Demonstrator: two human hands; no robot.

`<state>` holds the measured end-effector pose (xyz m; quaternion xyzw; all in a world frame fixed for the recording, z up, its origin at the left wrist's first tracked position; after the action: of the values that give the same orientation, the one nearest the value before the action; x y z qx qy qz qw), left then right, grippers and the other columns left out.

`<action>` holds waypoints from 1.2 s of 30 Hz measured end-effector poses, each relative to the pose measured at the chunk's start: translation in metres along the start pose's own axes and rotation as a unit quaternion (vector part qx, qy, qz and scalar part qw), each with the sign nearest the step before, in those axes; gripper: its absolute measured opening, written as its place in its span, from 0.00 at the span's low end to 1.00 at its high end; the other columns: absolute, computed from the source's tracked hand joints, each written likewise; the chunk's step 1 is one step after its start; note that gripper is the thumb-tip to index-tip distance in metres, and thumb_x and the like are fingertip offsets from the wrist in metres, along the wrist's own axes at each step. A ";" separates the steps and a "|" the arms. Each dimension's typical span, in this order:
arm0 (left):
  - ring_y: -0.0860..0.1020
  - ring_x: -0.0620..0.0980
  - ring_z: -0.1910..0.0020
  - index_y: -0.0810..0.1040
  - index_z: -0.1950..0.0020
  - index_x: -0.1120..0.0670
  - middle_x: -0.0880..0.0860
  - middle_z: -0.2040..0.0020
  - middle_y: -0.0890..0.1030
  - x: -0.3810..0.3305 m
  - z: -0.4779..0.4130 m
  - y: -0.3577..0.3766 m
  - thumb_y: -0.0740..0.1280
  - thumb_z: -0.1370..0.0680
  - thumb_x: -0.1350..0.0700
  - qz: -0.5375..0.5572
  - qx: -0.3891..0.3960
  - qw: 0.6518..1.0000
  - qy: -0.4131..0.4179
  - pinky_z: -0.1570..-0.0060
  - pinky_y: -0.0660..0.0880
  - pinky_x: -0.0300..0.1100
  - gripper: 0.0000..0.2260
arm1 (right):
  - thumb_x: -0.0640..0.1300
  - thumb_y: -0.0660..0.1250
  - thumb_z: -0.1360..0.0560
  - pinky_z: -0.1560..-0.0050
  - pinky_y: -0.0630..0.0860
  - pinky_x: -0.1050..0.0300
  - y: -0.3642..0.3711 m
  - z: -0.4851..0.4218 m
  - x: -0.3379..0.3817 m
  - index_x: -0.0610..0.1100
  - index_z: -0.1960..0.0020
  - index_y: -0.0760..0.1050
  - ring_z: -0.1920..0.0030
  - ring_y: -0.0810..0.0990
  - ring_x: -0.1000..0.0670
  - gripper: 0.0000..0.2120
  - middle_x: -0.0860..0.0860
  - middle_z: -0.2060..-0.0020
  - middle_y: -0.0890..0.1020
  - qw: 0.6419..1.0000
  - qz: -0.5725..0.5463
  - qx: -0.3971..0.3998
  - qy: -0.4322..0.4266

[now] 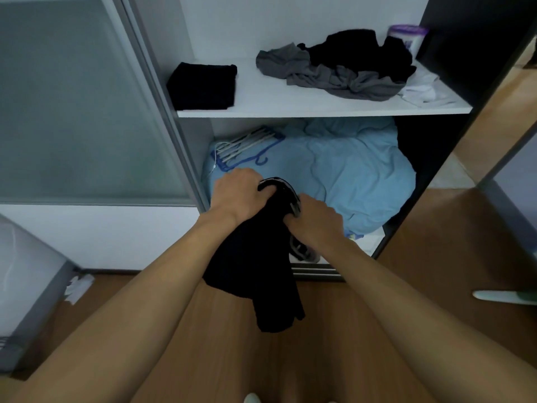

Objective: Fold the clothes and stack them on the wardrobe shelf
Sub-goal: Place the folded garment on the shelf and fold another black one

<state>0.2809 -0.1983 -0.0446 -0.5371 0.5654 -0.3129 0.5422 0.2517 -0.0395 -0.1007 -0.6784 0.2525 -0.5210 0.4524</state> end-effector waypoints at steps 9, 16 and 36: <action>0.79 0.54 0.56 0.81 0.54 0.52 0.49 0.60 0.80 0.017 0.003 0.003 0.70 0.26 0.40 0.016 0.054 0.998 0.037 0.64 0.68 0.44 0.16 | 0.42 0.60 0.25 0.54 0.73 0.48 -0.031 -0.016 -0.014 0.45 0.63 0.68 0.55 0.78 0.43 0.08 0.46 0.60 0.80 0.991 -0.124 -0.047 0.002; 0.78 0.60 0.44 0.76 0.40 0.52 0.56 0.44 0.82 0.010 0.006 0.018 0.69 0.22 0.52 0.011 0.105 0.987 0.119 0.53 0.71 0.48 0.12 | 0.42 0.62 0.29 0.66 0.62 0.52 -0.051 -0.010 0.016 0.46 0.68 0.58 0.70 0.66 0.49 0.14 0.50 0.74 0.66 0.986 -0.100 -0.043 -0.129; 0.76 0.45 0.79 0.76 0.45 0.55 0.53 0.65 0.81 0.040 0.000 0.019 0.58 0.21 0.64 0.506 0.028 0.815 -0.280 0.79 0.71 0.36 0.10 | 0.32 0.59 0.21 0.47 0.71 0.55 -0.024 0.022 -0.002 0.44 0.38 0.69 0.48 0.76 0.50 0.14 0.48 0.45 0.77 0.974 -0.172 0.031 -0.146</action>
<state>0.2823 -0.2313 -0.0737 -0.2244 0.5724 0.1538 0.7735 0.2687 -0.0191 -0.0815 -0.7658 0.0471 -0.4939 0.4091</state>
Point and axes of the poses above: each hand's wrist, its own z-axis away from the middle knuckle, its own y-axis out of the palm, x = y × z, the point moved 6 cm from there along -z, towards the middle knuckle
